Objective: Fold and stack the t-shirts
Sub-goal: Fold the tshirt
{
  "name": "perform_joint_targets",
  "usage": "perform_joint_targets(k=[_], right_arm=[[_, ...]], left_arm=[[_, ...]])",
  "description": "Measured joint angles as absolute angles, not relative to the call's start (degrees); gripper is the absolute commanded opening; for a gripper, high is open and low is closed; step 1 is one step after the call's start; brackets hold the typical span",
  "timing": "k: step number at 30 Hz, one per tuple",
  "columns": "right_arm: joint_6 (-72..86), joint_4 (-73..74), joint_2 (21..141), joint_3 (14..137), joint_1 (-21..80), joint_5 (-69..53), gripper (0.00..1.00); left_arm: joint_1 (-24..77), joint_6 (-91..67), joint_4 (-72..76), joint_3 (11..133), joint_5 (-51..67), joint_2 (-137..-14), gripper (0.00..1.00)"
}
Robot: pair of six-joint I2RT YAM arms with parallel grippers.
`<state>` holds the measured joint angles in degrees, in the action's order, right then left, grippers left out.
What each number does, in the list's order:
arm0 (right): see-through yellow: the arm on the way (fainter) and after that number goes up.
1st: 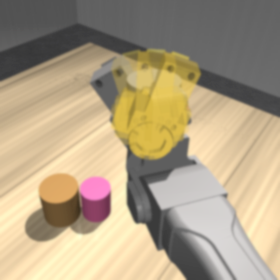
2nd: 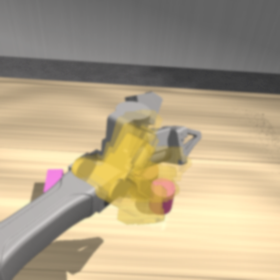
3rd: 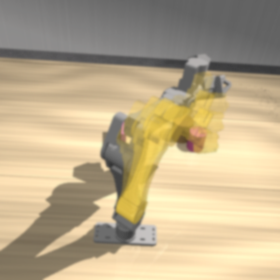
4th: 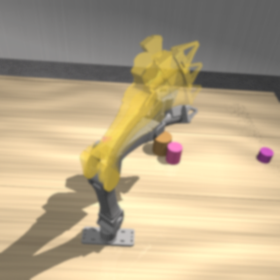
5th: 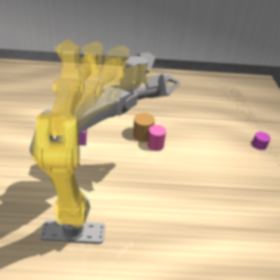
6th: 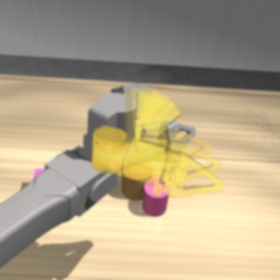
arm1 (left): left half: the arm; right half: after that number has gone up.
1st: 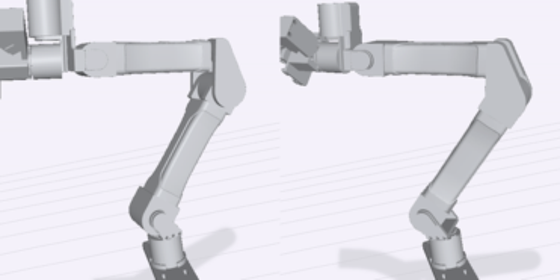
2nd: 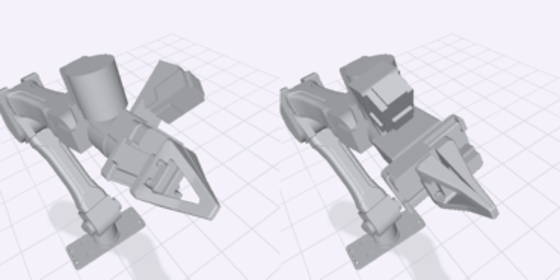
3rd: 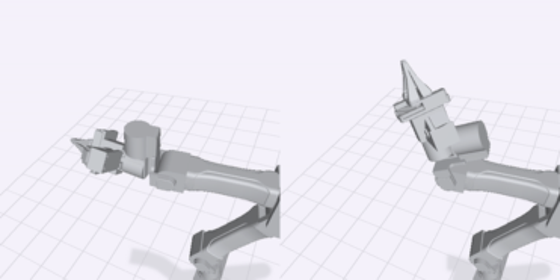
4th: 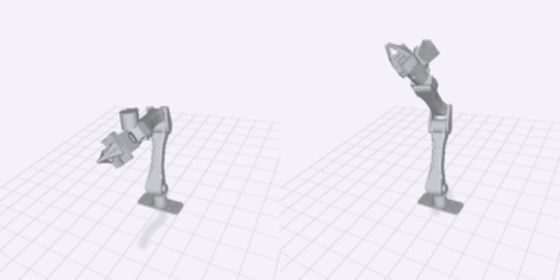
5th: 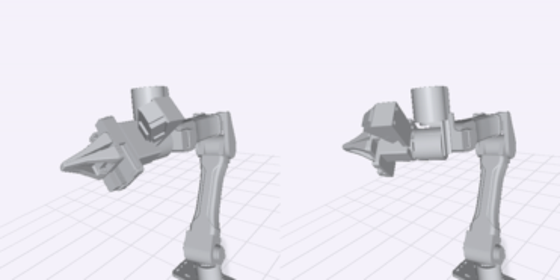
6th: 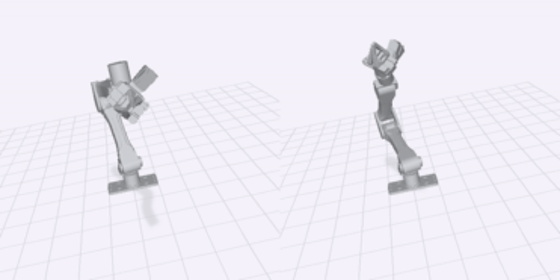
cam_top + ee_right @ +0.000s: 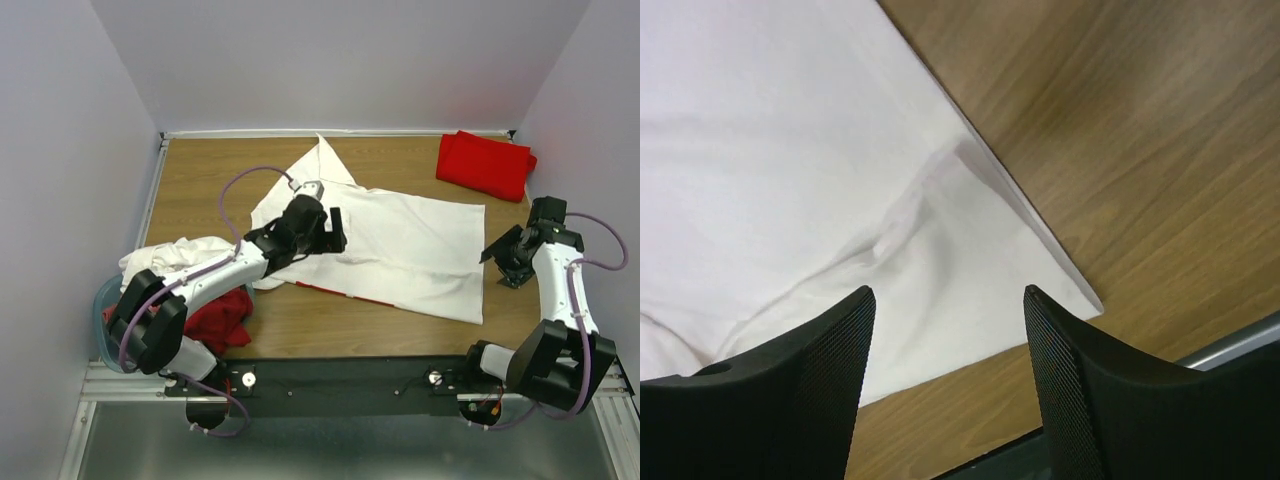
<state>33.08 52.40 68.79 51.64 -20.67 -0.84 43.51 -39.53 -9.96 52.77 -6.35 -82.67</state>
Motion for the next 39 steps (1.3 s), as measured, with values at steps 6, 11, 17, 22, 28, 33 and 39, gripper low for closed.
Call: perform_joint_targets(k=[6,11,17,22,28,33,39], right_arm=[[31.7,49.0,68.4,53.0,-18.4,-3.7,0.7],[35.9,43.2,70.1,51.9,-2.5,-3.8,0.7],[40.1,37.9,76.8,50.0,9.1,-3.6,0.7],[41.5,34.7,80.1,46.8,10.5,-2.2,0.71],[43.4,33.2,79.6,40.9,10.5,-1.1,0.72],[45.1,30.8,76.2,37.6,10.5,-1.2,0.72],[46.6,28.1,71.8,33.5,10.5,-2.1,0.72]], left_arm=[[36.3,-33.8,-6.2,57.6,-6.0,-88.1,0.98],[32.8,-31.4,-3.7,56.3,-4.3,-94.6,0.98],[31.6,-31.2,0.2,54.3,-3.4,-99.5,0.98],[31.5,-32.3,6.1,51.7,-3.5,-99.7,0.98],[31.4,-34.1,12.3,47.0,-3.8,-97.9,0.98],[31.4,-35.9,15.7,42.6,-3.9,-95.5,0.98],[31.5,-38.4,17.8,36.8,-3.9,-90.9,0.98]])
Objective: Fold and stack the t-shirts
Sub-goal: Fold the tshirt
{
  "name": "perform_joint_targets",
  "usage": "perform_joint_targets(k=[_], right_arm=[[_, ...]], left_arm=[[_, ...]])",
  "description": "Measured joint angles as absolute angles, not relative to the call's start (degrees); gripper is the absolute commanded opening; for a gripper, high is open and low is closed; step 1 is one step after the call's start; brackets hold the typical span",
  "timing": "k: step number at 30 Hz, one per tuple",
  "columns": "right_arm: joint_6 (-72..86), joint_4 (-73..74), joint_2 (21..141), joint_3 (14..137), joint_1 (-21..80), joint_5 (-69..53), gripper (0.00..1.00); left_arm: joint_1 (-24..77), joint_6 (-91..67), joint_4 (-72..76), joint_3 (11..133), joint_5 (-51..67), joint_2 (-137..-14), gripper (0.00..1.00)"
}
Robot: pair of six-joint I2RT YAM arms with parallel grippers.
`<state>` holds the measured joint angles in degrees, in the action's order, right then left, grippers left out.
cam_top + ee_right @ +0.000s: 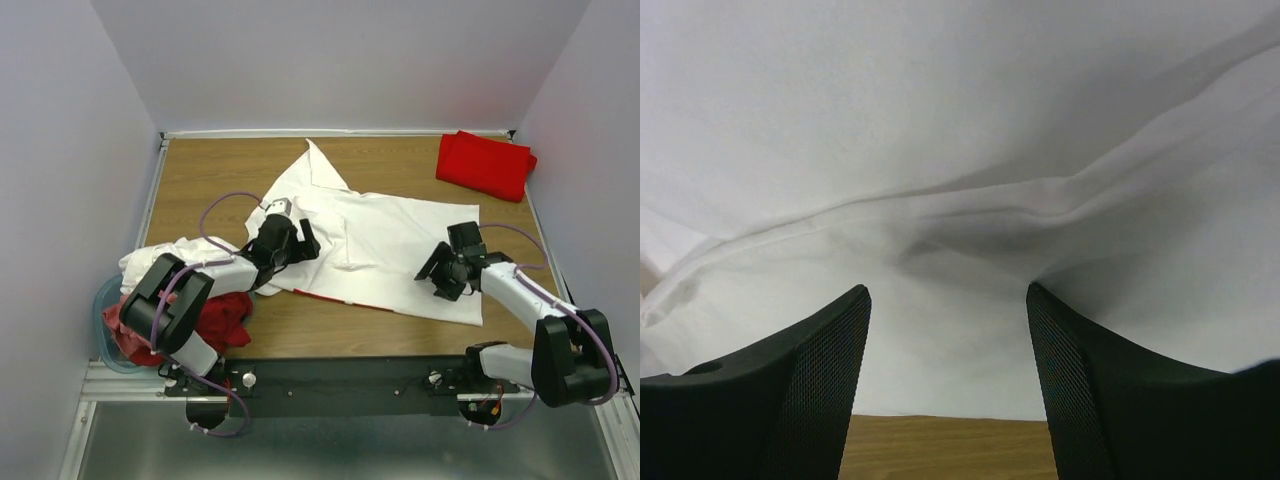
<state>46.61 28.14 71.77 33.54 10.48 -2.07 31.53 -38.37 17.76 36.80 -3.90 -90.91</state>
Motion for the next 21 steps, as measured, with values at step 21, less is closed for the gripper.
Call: perform_joint_targets(k=[21], right_arm=[[45.3,46.4,69.8,52.1,10.3,0.0,0.77]], left_arm=[[34.6,-37.1,-7.1,51.0,-7.2,-83.3,0.98]])
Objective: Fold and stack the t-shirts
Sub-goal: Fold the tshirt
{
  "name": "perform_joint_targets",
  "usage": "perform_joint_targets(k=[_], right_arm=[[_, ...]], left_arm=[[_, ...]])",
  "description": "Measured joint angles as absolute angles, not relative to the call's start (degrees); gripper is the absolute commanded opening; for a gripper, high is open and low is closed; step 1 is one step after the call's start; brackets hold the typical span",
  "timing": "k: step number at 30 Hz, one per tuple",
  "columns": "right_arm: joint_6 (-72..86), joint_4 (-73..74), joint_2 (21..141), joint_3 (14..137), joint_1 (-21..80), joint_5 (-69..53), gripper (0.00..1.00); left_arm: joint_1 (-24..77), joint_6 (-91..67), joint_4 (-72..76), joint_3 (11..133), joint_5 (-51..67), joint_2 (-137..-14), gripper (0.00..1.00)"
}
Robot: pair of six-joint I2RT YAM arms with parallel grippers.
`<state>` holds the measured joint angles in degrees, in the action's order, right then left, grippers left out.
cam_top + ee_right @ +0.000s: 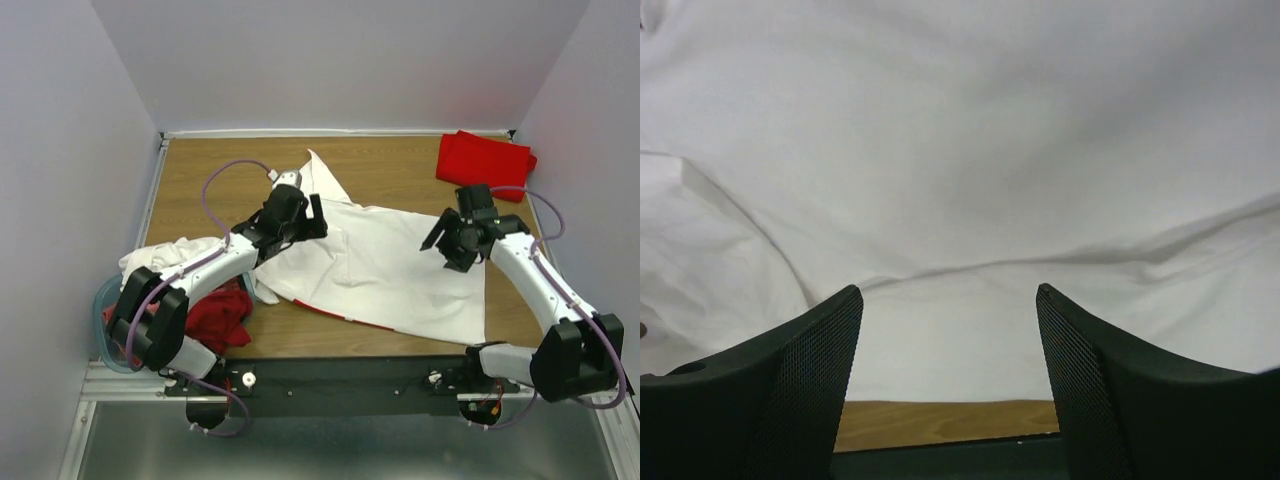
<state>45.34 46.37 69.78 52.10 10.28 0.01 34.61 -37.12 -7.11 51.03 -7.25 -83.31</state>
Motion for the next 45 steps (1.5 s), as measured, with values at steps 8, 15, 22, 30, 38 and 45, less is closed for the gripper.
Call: perform_joint_targets(k=[8,15,22,30,38,45], right_arm=[[37.3,45.6,84.1,67.3,0.9,3.2,0.63],[32.2,42.6,95.0,74.8,-9.0,3.9,0.58],[30.3,40.5,104.4,79.6,-11.0,4.4,0.53],[29.2,39.2,113.4,83.3,-13.0,6.3,0.49],[28.5,38.6,117.1,84.9,-13.6,7.1,0.42],[28.2,38.0,118.1,86.1,-13.8,7.2,0.12]], left_arm=[[31.5,-30.3,-10.1,69.7,-8.2,-94.0,0.95],[30.6,-26.8,-12.5,79.9,-7.9,-105.4,0.95],[29.1,-24.8,-13.8,85.8,-6.8,-111.3,0.95],[27.2,-24.0,-14.8,88.2,-6.0,-112.7,0.95],[27.2,-23.0,-15.6,91.4,-5.7,-117.3,0.95],[27.2,-22.0,-16.5,93.5,-5.8,-120.1,0.83]])
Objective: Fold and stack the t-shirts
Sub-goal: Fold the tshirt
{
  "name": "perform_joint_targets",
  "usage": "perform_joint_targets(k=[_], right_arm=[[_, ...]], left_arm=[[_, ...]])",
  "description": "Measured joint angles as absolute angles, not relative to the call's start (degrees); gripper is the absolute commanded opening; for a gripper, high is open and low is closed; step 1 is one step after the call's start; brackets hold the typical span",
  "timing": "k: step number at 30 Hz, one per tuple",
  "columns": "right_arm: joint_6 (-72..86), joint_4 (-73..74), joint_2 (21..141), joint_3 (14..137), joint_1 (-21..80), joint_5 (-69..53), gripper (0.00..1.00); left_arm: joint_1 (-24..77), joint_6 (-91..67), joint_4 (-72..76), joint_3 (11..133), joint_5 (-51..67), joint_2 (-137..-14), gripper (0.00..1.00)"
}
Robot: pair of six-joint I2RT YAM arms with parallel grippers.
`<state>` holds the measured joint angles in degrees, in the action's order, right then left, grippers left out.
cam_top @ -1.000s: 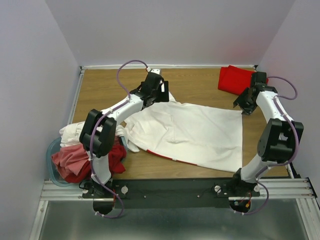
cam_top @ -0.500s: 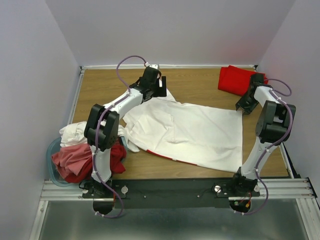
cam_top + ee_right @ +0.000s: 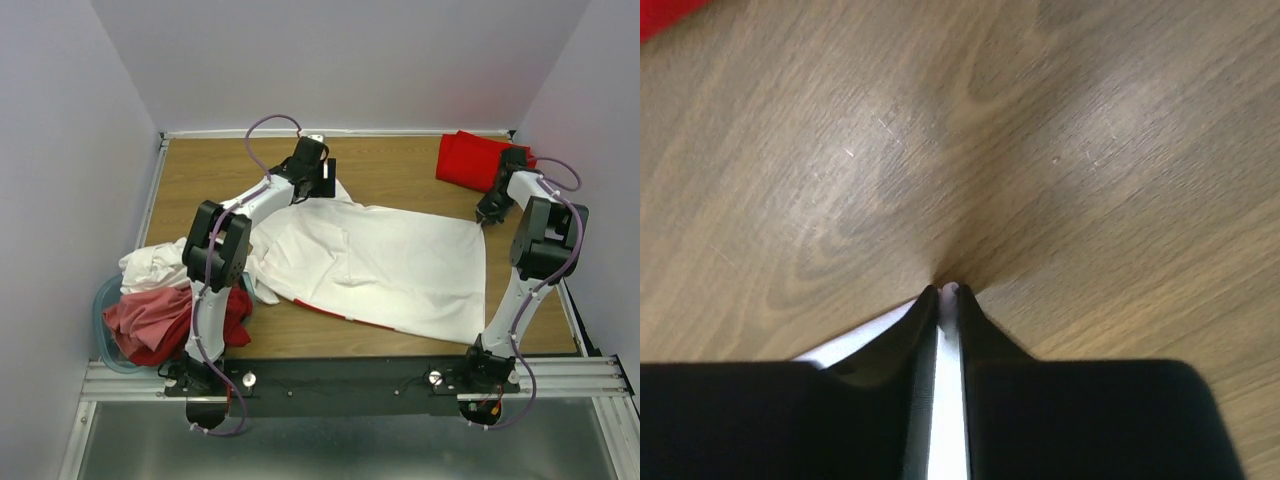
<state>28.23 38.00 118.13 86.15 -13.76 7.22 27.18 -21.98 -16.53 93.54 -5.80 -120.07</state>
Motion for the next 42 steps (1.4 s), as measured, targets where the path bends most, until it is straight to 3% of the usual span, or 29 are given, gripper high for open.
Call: perform_joint_targets(k=[5,25,37,42], right_arm=[[28.1,37.0,118.1,85.6,-13.8,7.2,0.07],[27.8,34.7,116.9,83.5,-14.0,6.6,0.06],[27.7,34.7,116.9,83.5,-14.0,5.9,0.04],[27.7,34.7,116.9,83.5,-14.1,5.7,0.02]], left_arm=[[27.2,-21.1,-17.0,95.2,-6.1,-121.7,0.78],[27.2,-19.3,-18.3,104.0,-8.5,-131.7,0.49],[27.2,-19.3,-19.5,105.3,-8.6,-133.1,0.43],[27.2,-19.5,-19.4,105.3,-8.6,-133.1,0.27]])
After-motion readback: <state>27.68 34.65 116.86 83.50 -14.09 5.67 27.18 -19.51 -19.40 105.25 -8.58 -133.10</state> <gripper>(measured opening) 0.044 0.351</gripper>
